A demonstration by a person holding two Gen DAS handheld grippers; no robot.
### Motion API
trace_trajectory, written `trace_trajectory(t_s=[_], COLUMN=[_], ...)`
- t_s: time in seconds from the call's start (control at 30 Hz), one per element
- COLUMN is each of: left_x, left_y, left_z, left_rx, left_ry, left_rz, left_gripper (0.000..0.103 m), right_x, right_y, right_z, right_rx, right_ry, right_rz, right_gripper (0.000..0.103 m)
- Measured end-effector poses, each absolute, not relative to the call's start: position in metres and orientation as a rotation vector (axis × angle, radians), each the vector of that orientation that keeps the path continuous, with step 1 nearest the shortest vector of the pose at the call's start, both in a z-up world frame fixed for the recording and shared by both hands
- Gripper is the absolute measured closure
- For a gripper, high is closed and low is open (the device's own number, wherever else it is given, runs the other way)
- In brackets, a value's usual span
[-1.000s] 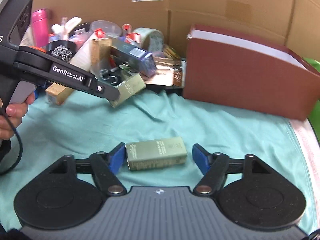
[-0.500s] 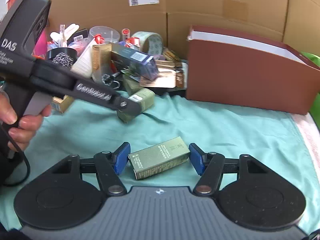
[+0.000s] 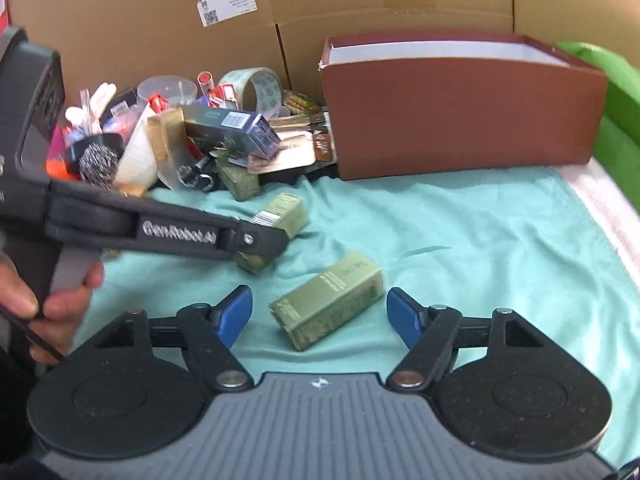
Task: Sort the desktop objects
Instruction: 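Grasp the olive-green small box with the right tool while the left tool grasps a green barcode box, then carry both green boxes into the shoebox and open both tools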
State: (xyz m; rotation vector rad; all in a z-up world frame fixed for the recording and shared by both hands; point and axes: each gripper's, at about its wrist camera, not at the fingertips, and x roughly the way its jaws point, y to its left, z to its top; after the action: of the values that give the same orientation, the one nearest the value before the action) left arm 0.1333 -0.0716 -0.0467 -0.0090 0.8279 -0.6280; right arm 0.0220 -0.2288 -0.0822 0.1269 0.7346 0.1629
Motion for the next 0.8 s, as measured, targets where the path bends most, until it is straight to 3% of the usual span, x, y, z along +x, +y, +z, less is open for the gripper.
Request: trace_trajectory(t_s=[0.07,0.13,0.27,0.57,0.63,0.8], left_x=[0.133,0.134,0.131,0.130,0.129,0.122], left_y=[-0.072,-0.072,-0.074,-0.089,-0.088,-0.090], left_z=[-0.046,-0.047,-0.046,-0.048,-0.047,-0.035], left_rx=[-0.009,-0.012,0.006,0.061,0.059,0.028], left_ry=[0.829,0.831,0.837,0.819,0.822,0.798], left_rz=[-0.627,-0.629,-0.657,-0.636,-0.639,-0.663], left_gripper=[0.077,0.077,0.080,0.080,0.081,0.081], right_x=[0.025,0.026,0.023,0.028,0.029,0.024], right_y=[-0.226,-0.221,-0.222,-0.227,-0.228,-0.242], right_z=[-0.083,-0.086,-0.087,-0.089,-0.089,-0.080], right_rx=[0.132,0.095,0.004,0.019,0.019,0.064], right_ry=[0.737,0.731,0.719,0.699,0.696,0.683], right_rz=[0.166,0.154,0.142,0.103,0.102,0.131], right_gripper=[0.031,0.048,0.068,0.069,0.082,0.082])
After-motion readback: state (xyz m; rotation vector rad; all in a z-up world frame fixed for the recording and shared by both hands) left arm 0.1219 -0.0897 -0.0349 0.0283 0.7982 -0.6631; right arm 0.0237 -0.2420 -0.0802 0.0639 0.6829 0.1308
